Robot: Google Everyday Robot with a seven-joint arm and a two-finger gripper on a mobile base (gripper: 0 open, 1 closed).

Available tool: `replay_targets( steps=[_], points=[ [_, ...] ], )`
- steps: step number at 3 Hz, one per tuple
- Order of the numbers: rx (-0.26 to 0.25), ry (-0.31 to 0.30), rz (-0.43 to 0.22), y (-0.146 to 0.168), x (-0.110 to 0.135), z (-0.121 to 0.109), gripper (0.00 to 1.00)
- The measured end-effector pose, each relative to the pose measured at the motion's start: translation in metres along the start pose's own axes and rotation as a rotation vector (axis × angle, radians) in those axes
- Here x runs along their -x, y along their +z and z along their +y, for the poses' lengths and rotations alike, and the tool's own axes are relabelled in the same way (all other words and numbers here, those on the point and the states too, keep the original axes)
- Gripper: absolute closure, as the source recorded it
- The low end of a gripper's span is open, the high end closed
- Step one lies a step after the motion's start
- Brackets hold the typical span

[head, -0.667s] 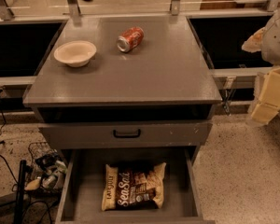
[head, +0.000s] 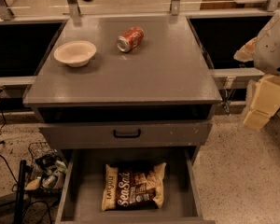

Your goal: Pick brown chip bag from middle drawer and place on counter

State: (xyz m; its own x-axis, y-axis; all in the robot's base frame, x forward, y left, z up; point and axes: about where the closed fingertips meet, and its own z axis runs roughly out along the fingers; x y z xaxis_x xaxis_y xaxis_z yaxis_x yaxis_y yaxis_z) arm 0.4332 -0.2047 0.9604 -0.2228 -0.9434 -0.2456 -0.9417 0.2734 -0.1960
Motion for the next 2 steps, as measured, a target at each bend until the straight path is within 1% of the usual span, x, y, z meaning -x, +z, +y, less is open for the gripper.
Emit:
replay_targets(
  steps=[1,2],
  points=[
    [0.04,-0.036,-0.007,0.026,0.008,0.016,0.0],
    [0.086,-0.077,0.0,0.055,0.012,0.03,0.0]
  ],
)
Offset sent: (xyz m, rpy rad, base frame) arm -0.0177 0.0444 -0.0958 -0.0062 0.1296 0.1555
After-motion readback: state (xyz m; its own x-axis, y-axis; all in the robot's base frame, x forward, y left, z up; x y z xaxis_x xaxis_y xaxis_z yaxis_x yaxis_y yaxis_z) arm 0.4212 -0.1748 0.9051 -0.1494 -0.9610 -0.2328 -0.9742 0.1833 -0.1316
